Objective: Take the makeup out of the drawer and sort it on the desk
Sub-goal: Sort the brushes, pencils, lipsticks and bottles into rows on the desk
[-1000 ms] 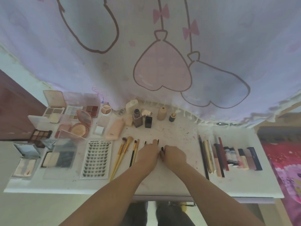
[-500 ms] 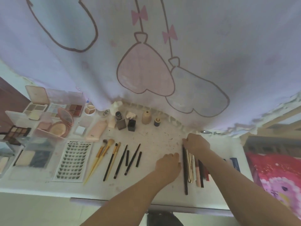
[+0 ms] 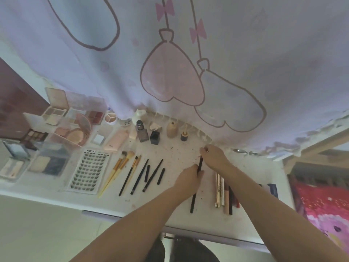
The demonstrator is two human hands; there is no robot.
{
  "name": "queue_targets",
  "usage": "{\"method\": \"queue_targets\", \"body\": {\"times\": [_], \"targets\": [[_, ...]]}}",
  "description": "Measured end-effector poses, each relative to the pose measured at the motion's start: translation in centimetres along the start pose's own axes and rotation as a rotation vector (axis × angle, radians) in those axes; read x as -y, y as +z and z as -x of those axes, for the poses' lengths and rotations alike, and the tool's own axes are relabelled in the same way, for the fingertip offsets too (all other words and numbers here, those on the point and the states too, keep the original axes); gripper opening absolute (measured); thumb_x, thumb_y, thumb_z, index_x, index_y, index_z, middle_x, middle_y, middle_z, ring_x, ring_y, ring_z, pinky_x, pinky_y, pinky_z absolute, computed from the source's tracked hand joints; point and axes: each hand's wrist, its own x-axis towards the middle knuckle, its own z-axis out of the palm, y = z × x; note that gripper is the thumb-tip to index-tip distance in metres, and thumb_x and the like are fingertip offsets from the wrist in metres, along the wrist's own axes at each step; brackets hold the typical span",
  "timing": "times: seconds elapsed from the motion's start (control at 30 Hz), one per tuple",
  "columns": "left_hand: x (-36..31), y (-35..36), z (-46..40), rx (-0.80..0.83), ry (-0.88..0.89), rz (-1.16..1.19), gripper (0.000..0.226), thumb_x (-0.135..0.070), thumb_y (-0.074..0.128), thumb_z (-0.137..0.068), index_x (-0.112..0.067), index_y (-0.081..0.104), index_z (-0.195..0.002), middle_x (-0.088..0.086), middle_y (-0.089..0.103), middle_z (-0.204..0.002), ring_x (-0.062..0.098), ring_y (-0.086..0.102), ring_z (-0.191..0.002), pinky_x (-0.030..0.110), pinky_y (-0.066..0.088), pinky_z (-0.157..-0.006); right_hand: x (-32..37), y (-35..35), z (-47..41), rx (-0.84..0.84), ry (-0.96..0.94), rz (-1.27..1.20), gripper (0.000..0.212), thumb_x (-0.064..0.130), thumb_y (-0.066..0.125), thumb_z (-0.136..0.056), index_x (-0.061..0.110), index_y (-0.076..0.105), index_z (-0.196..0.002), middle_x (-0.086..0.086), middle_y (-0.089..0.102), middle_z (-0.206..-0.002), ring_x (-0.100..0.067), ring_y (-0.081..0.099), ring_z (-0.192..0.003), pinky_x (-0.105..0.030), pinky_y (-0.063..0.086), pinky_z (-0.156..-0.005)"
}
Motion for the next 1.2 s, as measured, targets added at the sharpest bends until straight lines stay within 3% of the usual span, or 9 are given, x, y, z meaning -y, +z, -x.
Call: {"method": "queue_targets", "body": {"times": [0.17, 0.27, 0.33, 0.43, 0.53, 0.67, 0.77, 0.87, 1.2], "targets": [[-0.5, -4.0, 1.4, 0.247, -0.004, -0.025, 0.032, -0.026, 0.033, -0.102, -0.005, 0.055, -0.093, 0.010, 0.057, -0.086, 0.021, 0.053, -0.073, 0.028, 0.041, -0.066, -0.1, 0.5, 0.4, 0.035, 0.203, -0.362, 0.027, 0.024, 0.039, -0.099, 0.011, 0.048, -0.076, -0.003, 0.041, -0.061, -0.016, 0.036, -0.050, -0.023, 0.027, -0.046], [1.4, -5.5, 3.5, 0.488, -0.065, 0.069, 0.027, -0.024, 0.036, -0.102, -0.008, 0.053, -0.088, 0.002, 0.055, -0.073, 0.012, 0.048, -0.059, 0.021, 0.042, -0.056, -1.4, -0.9, 0.2, -0.130, 0.284, -0.546, 0.024, 0.015, 0.041, -0.095, 0.011, 0.047, -0.072, -0.004, 0.037, -0.058, -0.015, 0.032, -0.046, -0.019, 0.025, -0.043], [3.6, -5.9, 4.7, 0.417, -0.142, 0.164, 0.026, -0.025, 0.039, -0.101, -0.008, 0.055, -0.090, 0.002, 0.056, -0.073, 0.011, 0.052, -0.060, 0.020, 0.048, -0.058, -1.4, -2.3, 0.5, -0.148, 0.260, -0.508, 0.018, 0.010, 0.043, -0.092, 0.008, 0.050, -0.076, -0.003, 0.038, -0.058, -0.014, 0.033, -0.046, -0.015, 0.024, -0.038], [5.3, -6.6, 3.5, 0.225, -0.224, 0.196, 0.024, -0.023, 0.045, -0.099, -0.006, 0.060, -0.093, 0.012, 0.065, -0.089, 0.013, 0.058, -0.063, 0.025, 0.057, -0.068, 0.3, -1.8, 1.9, 0.010, 0.233, -0.553, 0.019, 0.007, 0.049, -0.093, 0.009, 0.054, -0.075, -0.003, 0.052, -0.059, -0.011, 0.046, -0.044, -0.015, 0.032, -0.038], [5.3, -7.0, 1.5, 0.140, -0.183, -0.013, 0.028, -0.025, 0.048, -0.098, -0.002, 0.063, -0.100, 0.017, 0.068, -0.101, 0.025, 0.067, -0.082, 0.034, 0.057, -0.081, 2.0, 1.5, 3.2, 0.071, 0.261, -0.457, 0.009, 0.011, 0.053, -0.093, 0.012, 0.051, -0.083, -0.007, 0.065, -0.073, -0.013, 0.060, -0.056, -0.022, 0.047, -0.049], [5.7, -7.5, -0.3, 0.017, -0.096, -0.280, 0.028, -0.028, 0.051, -0.094, -0.005, 0.059, -0.106, 0.011, 0.062, -0.102, 0.027, 0.061, -0.097, 0.029, 0.045, -0.072, 2.9, 6.5, 4.0, 0.020, 0.277, -0.181, 0.010, 0.022, 0.048, -0.093, 0.014, 0.048, -0.099, -0.006, 0.068, -0.094, -0.021, 0.063, -0.079, -0.033, 0.055, -0.069], [6.0, -7.7, -1.2, -0.033, -0.078, -0.367, 0.025, -0.030, 0.051, -0.094, -0.009, 0.056, -0.106, 0.009, 0.062, -0.107, 0.026, 0.060, -0.098, 0.030, 0.044, -0.072, 3.7, 8.5, 4.8, -0.012, 0.226, 0.103, 0.027, 0.033, 0.037, -0.098, 0.010, 0.049, -0.109, -0.007, 0.063, -0.107, -0.025, 0.060, -0.097, -0.031, 0.045, -0.075], [6.4, -8.1, -1.7, -0.046, -0.072, -0.519, 0.026, -0.034, 0.047, -0.095, -0.012, 0.058, -0.104, 0.006, 0.062, -0.105, 0.024, 0.060, -0.098, 0.030, 0.046, -0.074, 4.5, 9.8, 5.1, -0.018, 0.212, 0.258, 0.034, 0.034, 0.029, -0.101, 0.010, 0.050, -0.112, -0.008, 0.062, -0.110, -0.026, 0.060, -0.100, -0.029, 0.038, -0.071], [7.0, -8.7, -2.4, -0.087, 0.029, -0.665, 0.033, -0.040, 0.037, -0.098, -0.014, 0.055, -0.109, 0.007, 0.057, -0.108, 0.024, 0.057, -0.099, 0.033, 0.043, -0.073, 4.4, 8.2, 4.0, -0.064, 0.097, 0.296, 0.037, 0.039, 0.033, -0.099, 0.010, 0.055, -0.104, -0.008, 0.063, -0.102, -0.028, 0.061, -0.097, -0.032, 0.043, -0.074]]}}
